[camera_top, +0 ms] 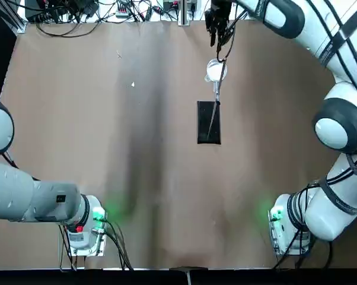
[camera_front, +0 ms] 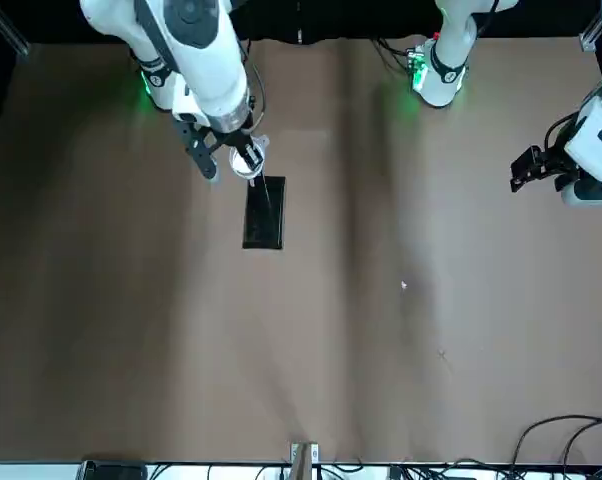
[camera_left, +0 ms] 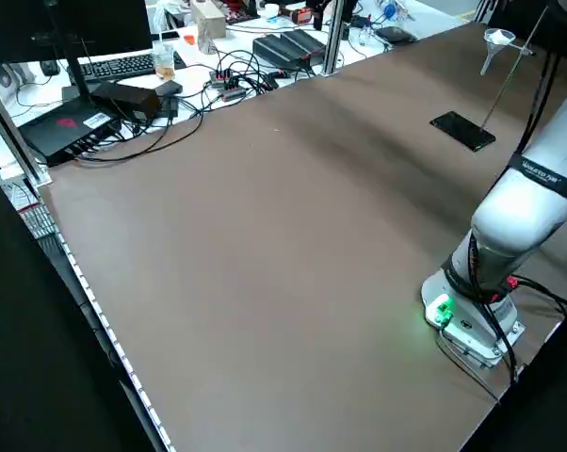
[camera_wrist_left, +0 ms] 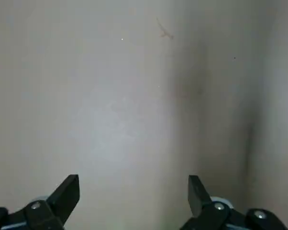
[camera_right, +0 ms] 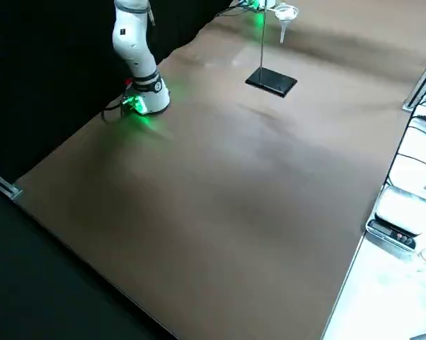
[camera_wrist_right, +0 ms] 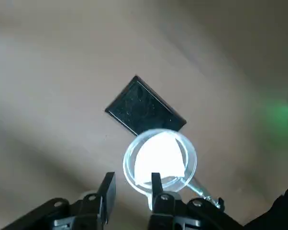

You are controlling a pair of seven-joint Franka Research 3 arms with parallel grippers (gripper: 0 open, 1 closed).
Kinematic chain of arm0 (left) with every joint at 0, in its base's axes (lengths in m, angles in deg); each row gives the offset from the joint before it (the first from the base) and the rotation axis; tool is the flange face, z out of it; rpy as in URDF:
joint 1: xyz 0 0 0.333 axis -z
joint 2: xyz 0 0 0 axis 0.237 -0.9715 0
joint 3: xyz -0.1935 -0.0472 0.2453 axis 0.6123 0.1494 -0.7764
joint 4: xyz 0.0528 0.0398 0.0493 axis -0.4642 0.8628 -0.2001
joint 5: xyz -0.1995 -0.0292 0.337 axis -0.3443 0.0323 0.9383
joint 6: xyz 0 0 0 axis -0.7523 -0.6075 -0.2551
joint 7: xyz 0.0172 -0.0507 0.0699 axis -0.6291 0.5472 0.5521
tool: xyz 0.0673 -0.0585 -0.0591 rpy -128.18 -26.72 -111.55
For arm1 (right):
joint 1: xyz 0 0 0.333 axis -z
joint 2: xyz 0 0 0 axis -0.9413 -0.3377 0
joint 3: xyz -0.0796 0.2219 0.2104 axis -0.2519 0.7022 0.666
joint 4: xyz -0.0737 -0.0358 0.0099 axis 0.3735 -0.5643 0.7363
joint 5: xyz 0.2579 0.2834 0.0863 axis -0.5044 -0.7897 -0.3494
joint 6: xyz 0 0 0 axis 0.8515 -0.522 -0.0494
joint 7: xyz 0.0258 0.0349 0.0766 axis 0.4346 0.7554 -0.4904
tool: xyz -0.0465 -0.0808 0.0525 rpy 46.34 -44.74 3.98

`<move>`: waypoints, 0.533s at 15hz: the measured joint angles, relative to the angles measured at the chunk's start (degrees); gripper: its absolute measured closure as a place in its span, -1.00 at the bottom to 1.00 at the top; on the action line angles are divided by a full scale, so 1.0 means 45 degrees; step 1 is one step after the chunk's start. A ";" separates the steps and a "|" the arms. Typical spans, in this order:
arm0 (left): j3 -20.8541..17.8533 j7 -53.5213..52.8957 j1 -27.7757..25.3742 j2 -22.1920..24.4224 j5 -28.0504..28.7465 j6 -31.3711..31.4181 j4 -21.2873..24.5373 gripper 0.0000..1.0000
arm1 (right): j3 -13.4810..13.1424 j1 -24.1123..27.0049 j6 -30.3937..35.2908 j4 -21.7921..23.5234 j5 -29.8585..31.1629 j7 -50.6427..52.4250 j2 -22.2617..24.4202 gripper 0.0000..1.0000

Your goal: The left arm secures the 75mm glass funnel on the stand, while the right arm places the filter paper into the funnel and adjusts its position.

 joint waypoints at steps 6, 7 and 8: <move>0.0004 0.0000 0.0005 0.0000 0.0000 0.0012 -0.0076 -1.00 | -0.0154 0.1814 0.0011 0.0002 -0.0022 0.3267 0.0103 0.24; 0.0021 0.0000 0.0007 0.0001 0.0000 0.0012 -0.0091 -1.00 | -0.0177 0.2234 0.0016 0.0002 -0.0032 0.4041 0.0103 0.24; 0.0054 0.0000 0.0008 0.0000 0.0000 0.0012 -0.0098 -1.00 | -0.0199 0.2659 0.0060 0.0003 -0.0043 0.4840 0.0103 0.24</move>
